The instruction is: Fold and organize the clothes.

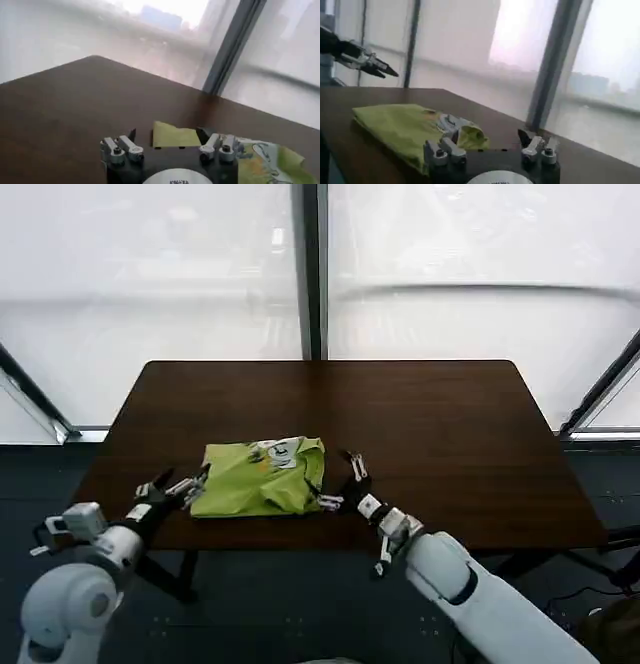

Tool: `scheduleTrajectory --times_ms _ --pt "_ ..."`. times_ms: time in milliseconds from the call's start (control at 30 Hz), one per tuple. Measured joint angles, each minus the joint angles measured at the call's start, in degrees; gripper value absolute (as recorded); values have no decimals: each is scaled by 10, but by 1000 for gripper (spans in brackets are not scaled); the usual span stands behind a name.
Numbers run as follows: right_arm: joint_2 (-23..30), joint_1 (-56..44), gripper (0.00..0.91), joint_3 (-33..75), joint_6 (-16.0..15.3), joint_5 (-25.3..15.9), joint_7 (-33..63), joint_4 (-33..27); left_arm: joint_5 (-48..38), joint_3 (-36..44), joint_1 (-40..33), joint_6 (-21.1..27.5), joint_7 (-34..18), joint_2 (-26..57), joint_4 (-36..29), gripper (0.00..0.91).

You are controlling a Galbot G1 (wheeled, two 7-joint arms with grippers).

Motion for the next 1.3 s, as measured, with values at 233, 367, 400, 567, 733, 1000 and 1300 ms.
scheduleTrajectory --times_ms 233,367,400,567,733,1000,1300 --pt "20 13 0 17 4 3 17 -25 5 -7 11 -1 0 -7 -4 878" --pt "28 10 0 21 0 3 20 -32 6 -13 17 -1 0 -7 -6 878" --pt "28 7 0 23 0 3 21 -32 6 -14 18 -1 0 -7 -7 878" --pt "17 -16 215 45 7 16 15 -12 7 -16 24 -1 0 -10 -11 878" --pt "-3 -49 878 80 32 10 6 29 9 -16 26 -2 2 -15 -11 878" --pt "-84 -81 878 48 70 -124 -52 102 39 -11 37 -7 15 -33 -11 878" --pt "-125 -46 878 -21 68 -178 -93 98 46 -20 48 -11 18 -37 -12 878"
